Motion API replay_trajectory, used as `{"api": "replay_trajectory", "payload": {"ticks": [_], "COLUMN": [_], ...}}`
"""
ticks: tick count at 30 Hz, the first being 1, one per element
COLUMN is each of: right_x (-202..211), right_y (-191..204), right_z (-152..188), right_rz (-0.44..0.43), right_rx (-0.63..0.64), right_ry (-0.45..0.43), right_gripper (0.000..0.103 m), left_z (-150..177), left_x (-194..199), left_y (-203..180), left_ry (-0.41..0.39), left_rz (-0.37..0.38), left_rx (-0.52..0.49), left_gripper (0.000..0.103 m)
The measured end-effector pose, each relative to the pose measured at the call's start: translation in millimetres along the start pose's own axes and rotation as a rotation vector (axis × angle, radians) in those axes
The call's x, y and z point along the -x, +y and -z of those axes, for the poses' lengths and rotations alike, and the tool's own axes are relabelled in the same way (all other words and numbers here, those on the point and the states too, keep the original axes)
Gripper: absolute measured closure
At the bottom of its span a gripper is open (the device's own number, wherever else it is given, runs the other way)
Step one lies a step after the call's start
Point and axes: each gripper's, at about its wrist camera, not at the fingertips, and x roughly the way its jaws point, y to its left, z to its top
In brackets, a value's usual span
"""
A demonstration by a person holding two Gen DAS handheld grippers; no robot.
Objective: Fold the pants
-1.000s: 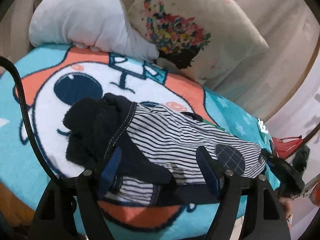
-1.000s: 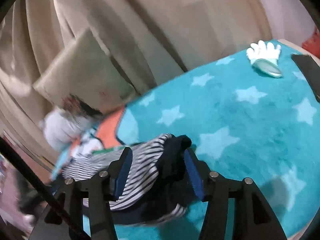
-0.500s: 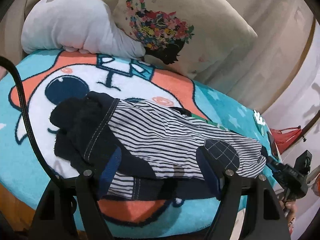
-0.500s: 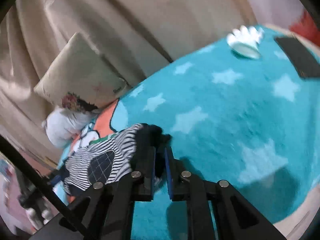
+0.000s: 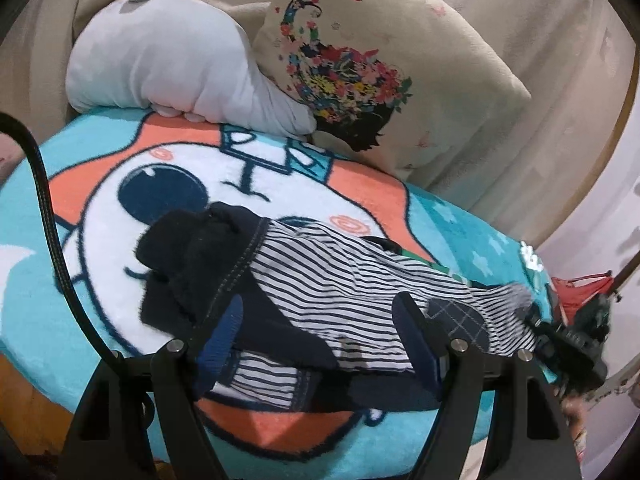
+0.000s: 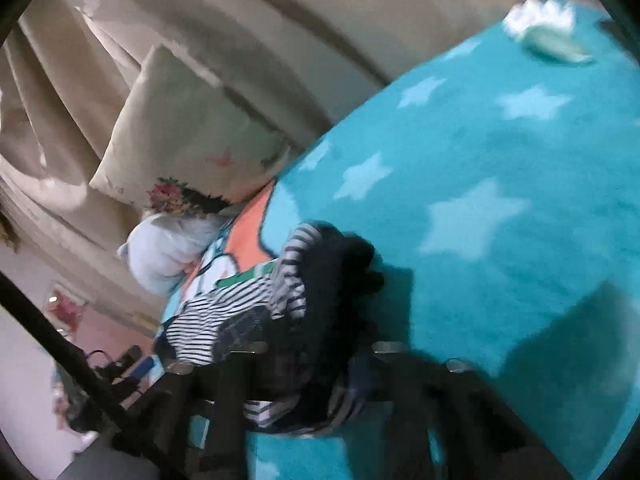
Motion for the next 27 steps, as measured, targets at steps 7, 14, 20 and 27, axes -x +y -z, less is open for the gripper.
{"api": "replay_trajectory", "payload": {"ticks": [7,14,20,27], "right_x": [23.0,33.4,65.8,64.7], "right_y": [23.3,-17.9,-15.4,38.0], "right_z": [-50.3,-55.6,-41.2,-34.2], "right_rz": [0.016,0.165,0.330,0.277], "right_rx": [0.118,0.080,0.125,0.244], "right_ry": [-0.147,-0.145,-0.237,-0.241], "right_gripper": [0.087,0.079,0.065,0.065], "left_z": [-7.6,-12.9,-1.7,1.3], "left_x": [1.5,-16.4,-45.5,-39.4], "left_y": [-0.8,-13.2,-17.3,-6.1], "left_ry": [-0.023,-0.006,0.065,0.061], "left_rz": [-0.036,-0.040,-0.143,-0.091], "left_rx": [0.009,-0.008,-0.048,-0.019], "left_gripper": [0.027,0.026,0.025,0.025]}}
